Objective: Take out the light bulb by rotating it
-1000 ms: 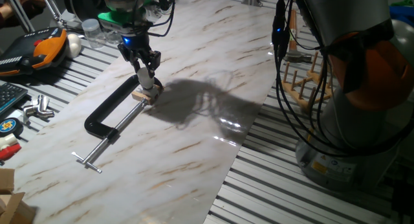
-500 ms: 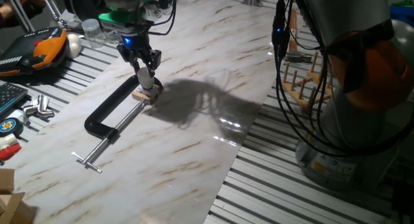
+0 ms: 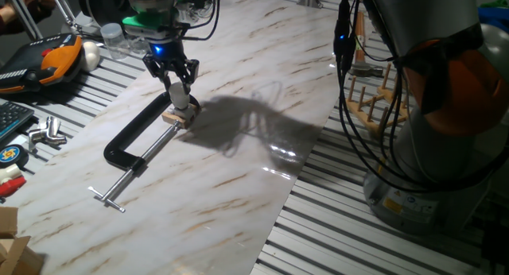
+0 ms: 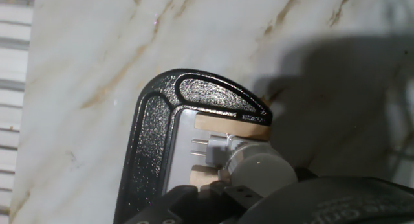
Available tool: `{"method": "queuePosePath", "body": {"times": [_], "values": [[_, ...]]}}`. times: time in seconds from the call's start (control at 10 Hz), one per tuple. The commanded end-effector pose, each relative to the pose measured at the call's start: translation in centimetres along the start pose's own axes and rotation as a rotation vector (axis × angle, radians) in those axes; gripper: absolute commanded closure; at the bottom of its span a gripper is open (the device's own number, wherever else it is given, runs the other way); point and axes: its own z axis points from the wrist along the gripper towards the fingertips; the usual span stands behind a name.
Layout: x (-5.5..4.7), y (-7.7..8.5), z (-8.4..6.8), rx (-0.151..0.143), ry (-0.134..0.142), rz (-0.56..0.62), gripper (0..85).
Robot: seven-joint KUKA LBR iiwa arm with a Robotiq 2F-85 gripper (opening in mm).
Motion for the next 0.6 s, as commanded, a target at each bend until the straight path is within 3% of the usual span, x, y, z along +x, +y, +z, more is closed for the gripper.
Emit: {"method": "queuePosePath", "body": {"times": [0.0,0.5], "values": [[0.0,-0.02,0.0,0.0,0.0,-0.026,85.0],[0.01,-0.06,0.01,-0.003,-0.012,-0.141,85.0]]}}
